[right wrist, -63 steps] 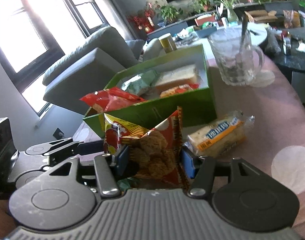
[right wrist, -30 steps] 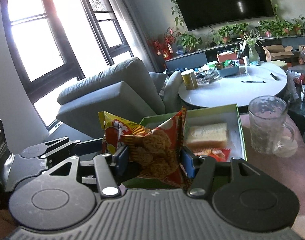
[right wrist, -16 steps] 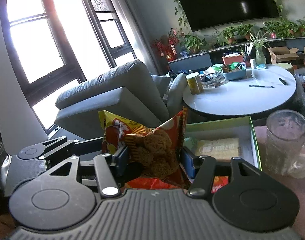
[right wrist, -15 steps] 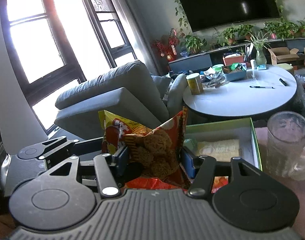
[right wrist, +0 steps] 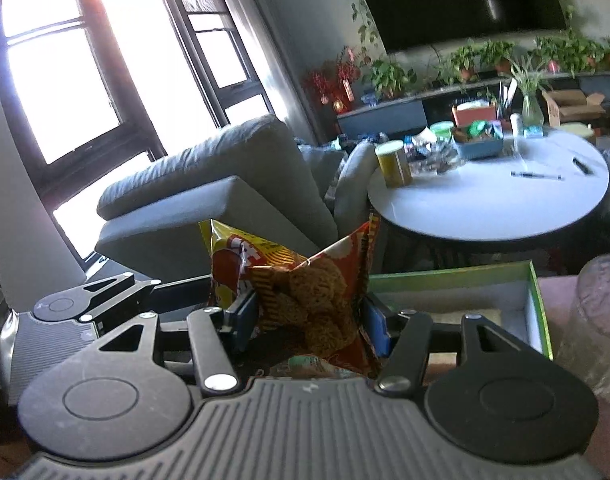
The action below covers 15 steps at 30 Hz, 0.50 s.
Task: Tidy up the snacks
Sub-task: 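Carry the crab-print chip bag over the green box and release it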
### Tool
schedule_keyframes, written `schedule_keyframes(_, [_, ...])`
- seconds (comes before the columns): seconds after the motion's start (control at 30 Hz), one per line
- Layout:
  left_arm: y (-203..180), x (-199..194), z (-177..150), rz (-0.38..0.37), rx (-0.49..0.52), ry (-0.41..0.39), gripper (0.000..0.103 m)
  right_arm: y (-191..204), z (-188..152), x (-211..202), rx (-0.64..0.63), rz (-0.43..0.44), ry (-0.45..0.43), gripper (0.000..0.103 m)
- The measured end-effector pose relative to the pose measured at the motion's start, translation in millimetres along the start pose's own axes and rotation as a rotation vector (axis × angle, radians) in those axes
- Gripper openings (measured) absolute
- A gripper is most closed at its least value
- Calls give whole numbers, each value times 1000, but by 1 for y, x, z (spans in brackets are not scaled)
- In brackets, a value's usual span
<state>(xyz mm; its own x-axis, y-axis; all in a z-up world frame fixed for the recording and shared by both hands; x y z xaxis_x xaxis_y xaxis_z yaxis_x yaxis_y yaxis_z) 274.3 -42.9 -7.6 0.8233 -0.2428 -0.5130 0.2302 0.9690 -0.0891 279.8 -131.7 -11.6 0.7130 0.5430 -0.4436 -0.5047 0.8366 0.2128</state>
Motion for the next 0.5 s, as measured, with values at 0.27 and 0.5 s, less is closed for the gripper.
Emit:
schedule_keyframes(0.27, [34, 17, -26, 62, -89, 70, 80, -17, -22, 16, 43, -30, 66, 58])
schedule_keyframes(0.5, [47, -10, -32, 75, -171, 30, 86, -22, -27, -12, 62, -58, 40, 58])
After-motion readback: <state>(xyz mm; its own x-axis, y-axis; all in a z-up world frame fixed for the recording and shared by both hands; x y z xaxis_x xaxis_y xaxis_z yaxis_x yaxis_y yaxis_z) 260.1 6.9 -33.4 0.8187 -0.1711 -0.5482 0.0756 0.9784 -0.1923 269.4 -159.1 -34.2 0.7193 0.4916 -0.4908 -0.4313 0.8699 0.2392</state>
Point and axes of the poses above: each gripper's, at about its wrist camera, not at the fingertips, and x roughly the way its jaws point, y to its left, z to its top, the point moved 8 cm from there along x, roughly the way its jaws point, and after that the axes turned 12 degrees about -x, right-handed, at the moved point
